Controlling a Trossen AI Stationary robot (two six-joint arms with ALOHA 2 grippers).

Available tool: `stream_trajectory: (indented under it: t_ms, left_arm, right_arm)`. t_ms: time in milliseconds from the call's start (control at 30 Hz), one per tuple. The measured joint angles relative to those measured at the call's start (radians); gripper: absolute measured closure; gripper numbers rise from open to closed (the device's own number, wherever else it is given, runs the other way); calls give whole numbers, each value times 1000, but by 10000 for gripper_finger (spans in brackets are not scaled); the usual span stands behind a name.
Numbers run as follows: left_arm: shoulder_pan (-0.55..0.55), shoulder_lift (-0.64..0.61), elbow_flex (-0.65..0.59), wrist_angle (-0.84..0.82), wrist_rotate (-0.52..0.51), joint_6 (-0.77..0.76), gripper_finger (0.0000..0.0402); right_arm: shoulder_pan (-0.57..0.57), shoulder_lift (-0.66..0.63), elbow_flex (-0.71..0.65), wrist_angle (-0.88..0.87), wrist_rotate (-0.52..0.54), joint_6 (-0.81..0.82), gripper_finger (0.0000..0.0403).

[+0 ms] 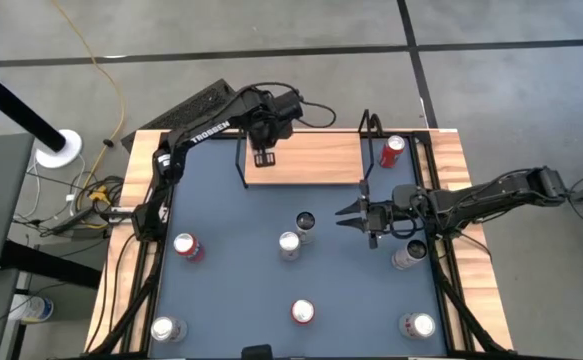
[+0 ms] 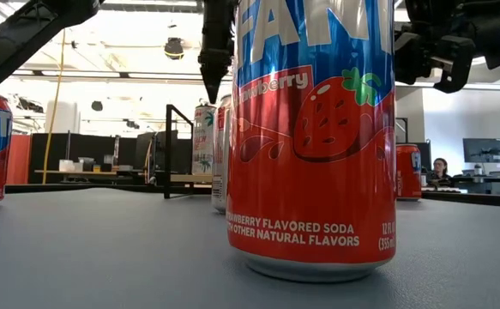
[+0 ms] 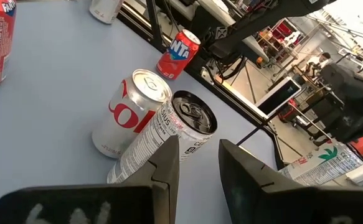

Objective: Place canned beverage on shelf
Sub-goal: Put the top white-pink soda can on the shelf

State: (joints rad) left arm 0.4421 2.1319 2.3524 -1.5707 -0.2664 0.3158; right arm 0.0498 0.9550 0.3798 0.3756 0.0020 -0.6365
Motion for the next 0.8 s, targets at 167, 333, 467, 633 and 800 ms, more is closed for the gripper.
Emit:
stream_trajectory:
  t_ms: [167,333,467,633,800]
  left_arm:
    - [-38,4,-6,2,-72,0,401]
    - [-78,13,-59,9,-107,47,401]
    - [-91,14,-118,17,-188,90,401]
    - [-66,14,-169,70,-207,125,401]
    - [-45,14,-211,104,-220,147,401]
  right_arm:
    - [0,0,0,0,0,0,292]
    - [0,0,0,0,0,0,292]
    - [0,0,0,0,0,0,292]
    - [0,0,0,-1,-1,0,292]
    - [0,0,0,-5,-1,0,292]
